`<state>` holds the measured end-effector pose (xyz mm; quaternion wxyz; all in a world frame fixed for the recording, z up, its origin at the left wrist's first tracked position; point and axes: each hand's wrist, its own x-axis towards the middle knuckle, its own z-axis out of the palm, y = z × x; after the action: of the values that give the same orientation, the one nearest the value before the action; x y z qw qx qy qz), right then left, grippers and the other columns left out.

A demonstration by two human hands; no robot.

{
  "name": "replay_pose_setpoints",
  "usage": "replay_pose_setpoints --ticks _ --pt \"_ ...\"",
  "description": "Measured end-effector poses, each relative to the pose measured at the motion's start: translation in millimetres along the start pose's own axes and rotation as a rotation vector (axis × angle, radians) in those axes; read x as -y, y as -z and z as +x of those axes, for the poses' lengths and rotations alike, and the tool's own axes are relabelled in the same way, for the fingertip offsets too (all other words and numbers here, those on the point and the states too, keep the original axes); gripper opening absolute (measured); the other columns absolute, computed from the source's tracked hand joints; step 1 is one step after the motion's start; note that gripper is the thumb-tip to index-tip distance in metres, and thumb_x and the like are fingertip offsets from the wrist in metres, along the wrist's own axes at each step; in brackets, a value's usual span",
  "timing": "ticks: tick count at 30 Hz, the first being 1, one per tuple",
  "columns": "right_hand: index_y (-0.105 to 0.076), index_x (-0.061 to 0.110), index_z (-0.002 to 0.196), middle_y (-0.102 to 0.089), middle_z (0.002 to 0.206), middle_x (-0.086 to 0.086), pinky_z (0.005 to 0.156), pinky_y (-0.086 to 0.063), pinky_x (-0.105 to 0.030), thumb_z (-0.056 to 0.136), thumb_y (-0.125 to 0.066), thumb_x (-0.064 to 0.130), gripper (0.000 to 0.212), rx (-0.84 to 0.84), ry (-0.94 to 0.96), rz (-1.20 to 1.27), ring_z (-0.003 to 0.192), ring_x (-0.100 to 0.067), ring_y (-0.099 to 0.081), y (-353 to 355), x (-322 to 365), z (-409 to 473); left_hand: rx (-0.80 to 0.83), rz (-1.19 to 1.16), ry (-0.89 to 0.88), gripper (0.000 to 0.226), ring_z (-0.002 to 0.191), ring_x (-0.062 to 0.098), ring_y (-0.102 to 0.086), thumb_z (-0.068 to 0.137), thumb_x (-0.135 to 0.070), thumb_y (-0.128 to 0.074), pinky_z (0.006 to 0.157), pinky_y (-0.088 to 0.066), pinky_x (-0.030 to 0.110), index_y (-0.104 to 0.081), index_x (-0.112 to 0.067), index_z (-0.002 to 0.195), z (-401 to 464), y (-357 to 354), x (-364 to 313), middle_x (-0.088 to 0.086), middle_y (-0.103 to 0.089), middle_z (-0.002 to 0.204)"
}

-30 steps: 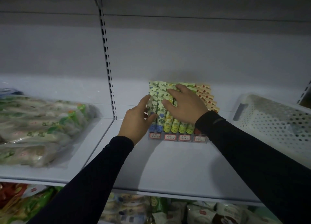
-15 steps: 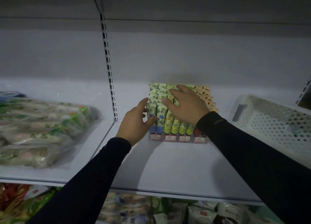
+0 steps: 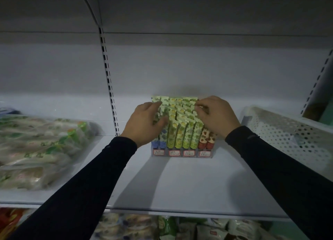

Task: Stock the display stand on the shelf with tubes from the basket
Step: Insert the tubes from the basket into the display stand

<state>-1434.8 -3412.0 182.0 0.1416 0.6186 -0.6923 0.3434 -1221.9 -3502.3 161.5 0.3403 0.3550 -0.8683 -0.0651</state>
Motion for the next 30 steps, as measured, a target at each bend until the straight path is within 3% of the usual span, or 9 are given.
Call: replay_pose_setpoints --ticks 5,16,19,25,30 --pt "-0.073 0.014 0.102 -0.067 0.101 -0.005 0.073 -0.028 -0.018 0.096 -0.052 0.023 0.024 0.034 -0.027 -0.027 0.089 -0.01 -0.049 7.6 -15.1 8.9 0.107 0.135 -0.056 0.065 0.141 0.025 -0.029 0.098 -0.055 -0.042 0.115 -0.021 0.034 -0.037 -0.016 0.15 24.3 -1.4 -12.8 0.008 -0.04 0.152" --pt "-0.075 0.011 0.098 -0.072 0.101 0.0 0.077 -0.04 -0.02 0.095 -0.057 0.025 0.023 0.111 -0.074 -0.036 0.088 -0.014 -0.062 3.4 -27.0 50.6 0.262 0.253 -0.05 0.068 0.148 0.024 -0.016 0.097 -0.064 -0.026 0.119 -0.01 0.041 -0.027 -0.026 0.154 58.2 -21.9 -20.8 0.006 -0.023 0.161" --pt "-0.076 0.009 0.089 -0.073 0.091 -0.001 0.072 -0.04 -0.021 0.093 -0.059 0.025 0.024 0.123 -0.075 -0.051 0.077 -0.013 -0.062 -1.4 -30.5 55.8 0.274 0.262 -0.046 0.069 0.149 0.025 -0.013 0.097 -0.065 -0.024 0.119 -0.008 0.042 -0.024 -0.027 0.155 56.8 -25.8 -18.1 0.007 -0.018 0.163" --pt "-0.069 -0.006 0.08 -0.068 0.077 -0.022 0.068 -0.052 -0.035 0.089 -0.057 0.019 0.029 0.142 -0.039 -0.044 0.07 -0.034 -0.063 -7.2 -36.6 60.3 0.244 0.286 -0.064 0.067 0.149 0.026 -0.013 0.098 -0.063 -0.024 0.12 -0.008 0.043 -0.021 -0.028 0.155 55.6 -31.2 -15.1 0.007 -0.015 0.164" --pt "-0.067 -0.005 0.071 -0.065 0.071 -0.021 0.06 -0.046 -0.032 0.089 -0.057 0.016 0.029 0.163 -0.017 -0.063 0.06 -0.03 -0.059 -6.8 -35.1 61.0 0.242 0.287 -0.061 0.067 0.15 0.026 -0.012 0.098 -0.063 -0.025 0.12 -0.008 0.042 -0.021 -0.028 0.155 54.7 -33.0 -14.5 0.007 -0.014 0.164"
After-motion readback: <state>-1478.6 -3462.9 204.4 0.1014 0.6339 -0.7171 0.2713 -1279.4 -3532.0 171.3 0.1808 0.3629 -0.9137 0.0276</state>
